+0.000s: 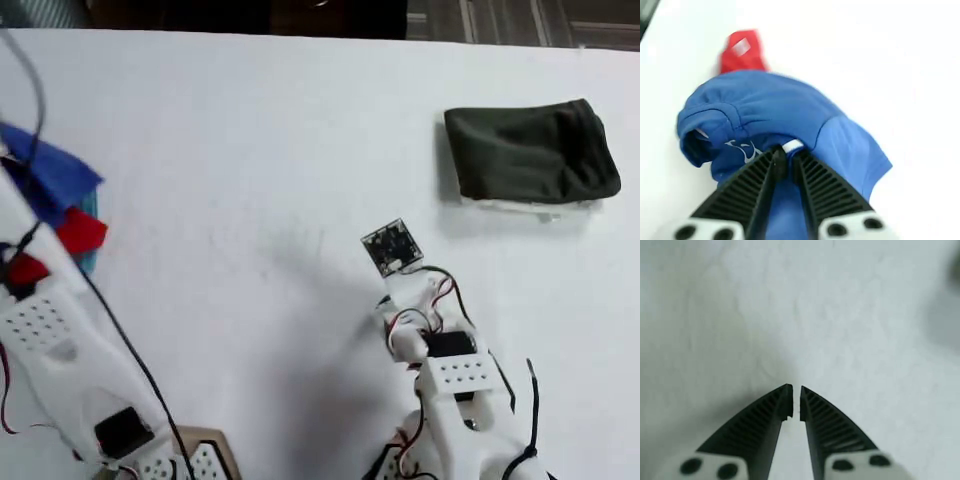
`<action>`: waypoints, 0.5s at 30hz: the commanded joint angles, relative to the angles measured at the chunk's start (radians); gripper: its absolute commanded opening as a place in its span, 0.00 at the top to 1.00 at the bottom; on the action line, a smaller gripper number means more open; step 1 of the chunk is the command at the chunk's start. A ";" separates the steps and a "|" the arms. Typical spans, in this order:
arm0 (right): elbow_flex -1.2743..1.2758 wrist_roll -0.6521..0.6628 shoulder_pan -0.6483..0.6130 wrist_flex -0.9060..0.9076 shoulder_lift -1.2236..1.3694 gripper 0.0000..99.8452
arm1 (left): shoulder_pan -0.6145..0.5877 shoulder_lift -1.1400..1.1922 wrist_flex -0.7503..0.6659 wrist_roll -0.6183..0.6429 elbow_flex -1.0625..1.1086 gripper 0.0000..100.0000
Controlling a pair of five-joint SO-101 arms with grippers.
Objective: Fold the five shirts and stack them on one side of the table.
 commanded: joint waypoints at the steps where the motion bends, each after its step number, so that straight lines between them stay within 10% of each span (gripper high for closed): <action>1: -0.005 -0.008 0.013 -0.021 -0.027 0.96 | 0.158 -0.241 0.018 0.018 0.202 0.98; 15: -0.005 -0.008 0.013 -0.021 -0.027 0.96 | 0.692 -0.717 0.014 0.015 0.760 0.98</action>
